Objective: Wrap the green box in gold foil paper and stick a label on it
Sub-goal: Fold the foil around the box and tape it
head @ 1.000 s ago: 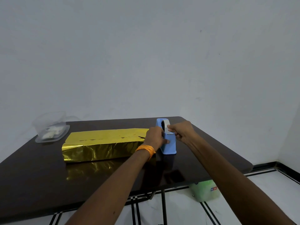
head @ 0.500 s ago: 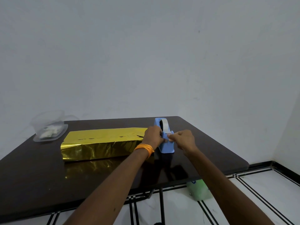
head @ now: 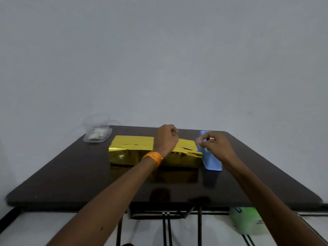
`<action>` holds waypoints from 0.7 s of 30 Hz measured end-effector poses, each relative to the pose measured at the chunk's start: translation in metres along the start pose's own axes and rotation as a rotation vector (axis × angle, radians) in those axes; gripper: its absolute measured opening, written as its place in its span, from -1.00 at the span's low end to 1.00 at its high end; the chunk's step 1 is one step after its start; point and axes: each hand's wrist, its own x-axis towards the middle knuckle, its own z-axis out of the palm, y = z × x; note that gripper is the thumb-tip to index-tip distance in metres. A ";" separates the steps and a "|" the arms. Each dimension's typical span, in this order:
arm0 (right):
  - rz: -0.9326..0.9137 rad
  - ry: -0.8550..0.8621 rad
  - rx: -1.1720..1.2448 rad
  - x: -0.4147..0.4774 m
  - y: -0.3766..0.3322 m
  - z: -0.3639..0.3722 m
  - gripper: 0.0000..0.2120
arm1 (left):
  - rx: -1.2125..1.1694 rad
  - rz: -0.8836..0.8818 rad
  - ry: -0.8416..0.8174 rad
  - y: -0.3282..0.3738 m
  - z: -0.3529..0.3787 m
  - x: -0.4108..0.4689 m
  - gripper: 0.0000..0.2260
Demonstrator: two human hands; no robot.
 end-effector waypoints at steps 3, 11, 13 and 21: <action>-0.053 -0.141 0.102 0.010 -0.025 0.038 -0.97 | 0.008 -0.169 0.097 -0.050 -0.056 0.008 -0.87; -0.142 -0.343 0.093 0.036 -0.079 0.121 -0.62 | -0.213 -0.535 0.065 -0.128 -0.097 -0.001 -0.77; -0.123 -0.367 0.104 0.043 -0.084 0.129 -0.62 | -0.261 -0.537 0.032 -0.132 -0.092 -0.002 -0.74; -0.065 -0.435 0.058 0.067 -0.082 0.143 -0.62 | -0.498 -0.654 0.038 -0.149 -0.087 -0.004 -0.79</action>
